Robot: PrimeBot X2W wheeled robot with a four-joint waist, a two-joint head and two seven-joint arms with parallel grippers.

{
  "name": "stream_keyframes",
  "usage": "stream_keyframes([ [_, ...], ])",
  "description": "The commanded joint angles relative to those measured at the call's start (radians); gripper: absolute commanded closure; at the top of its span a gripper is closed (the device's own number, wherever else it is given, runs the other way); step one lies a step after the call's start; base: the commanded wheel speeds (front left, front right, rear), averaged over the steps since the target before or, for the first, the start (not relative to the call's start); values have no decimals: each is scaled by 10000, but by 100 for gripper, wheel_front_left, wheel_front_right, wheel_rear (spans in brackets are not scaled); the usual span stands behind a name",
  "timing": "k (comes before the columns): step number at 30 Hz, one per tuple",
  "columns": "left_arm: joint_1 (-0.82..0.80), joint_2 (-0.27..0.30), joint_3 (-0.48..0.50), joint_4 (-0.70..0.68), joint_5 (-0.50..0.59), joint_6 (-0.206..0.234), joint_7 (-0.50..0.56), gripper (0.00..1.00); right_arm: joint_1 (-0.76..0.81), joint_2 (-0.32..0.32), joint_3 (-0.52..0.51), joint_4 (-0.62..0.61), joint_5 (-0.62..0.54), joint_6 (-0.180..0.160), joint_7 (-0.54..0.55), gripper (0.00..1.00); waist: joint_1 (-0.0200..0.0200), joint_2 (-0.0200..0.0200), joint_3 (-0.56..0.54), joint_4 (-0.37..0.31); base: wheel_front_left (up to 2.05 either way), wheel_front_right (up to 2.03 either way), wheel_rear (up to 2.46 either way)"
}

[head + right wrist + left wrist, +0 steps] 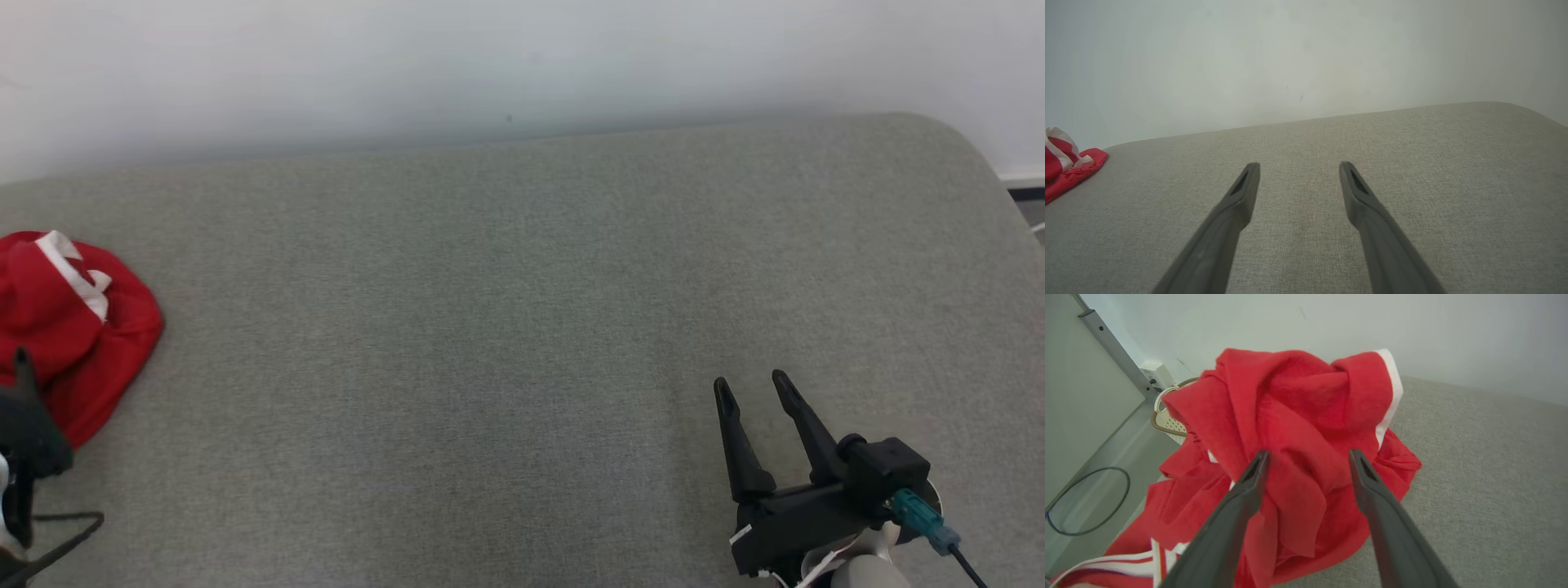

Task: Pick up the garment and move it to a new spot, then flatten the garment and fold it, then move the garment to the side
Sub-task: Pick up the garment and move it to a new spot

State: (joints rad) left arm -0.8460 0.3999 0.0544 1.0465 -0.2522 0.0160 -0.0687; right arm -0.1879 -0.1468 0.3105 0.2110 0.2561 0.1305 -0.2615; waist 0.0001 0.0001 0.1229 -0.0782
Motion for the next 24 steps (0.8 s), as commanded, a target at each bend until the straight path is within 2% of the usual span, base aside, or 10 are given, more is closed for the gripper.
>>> stream_keyframes([
  [1,-55,81,-34,324,24,43,93,0,-91,-50,16,-40,99,4,-45,0,-1,-1,326,-326,0,0,0],
  [9,-291,256,-186,1166,102,200,40,0,-258,-137,40,-119,127,4,-31,0,-1,-1,496,-490,0,0,0],
  [10,-336,280,-197,1290,95,221,93,21,-251,-136,48,-127,121,4,-32,0,-1,-1,519,-503,0,0,0],
  [11,-348,302,-250,1410,134,192,128,75,-241,-140,58,-126,118,4,-30,0,-1,-1,535,-514,0,0,0],
  [12,-365,307,-296,1485,150,151,119,100,-239,-150,69,-127,124,2,-30,0,-1,-1,552,-522,0,0,0],
  [17,-471,257,-545,1734,317,219,-104,100,-298,-219,71,-133,153,4,-31,0,-1,-1,601,-508,0,0,0],
  [24,-864,347,-897,1540,500,51,-1002,100,-211,-183,24,-115,143,4,-32,0,-1,-1,459,-277,0,0,0],
])
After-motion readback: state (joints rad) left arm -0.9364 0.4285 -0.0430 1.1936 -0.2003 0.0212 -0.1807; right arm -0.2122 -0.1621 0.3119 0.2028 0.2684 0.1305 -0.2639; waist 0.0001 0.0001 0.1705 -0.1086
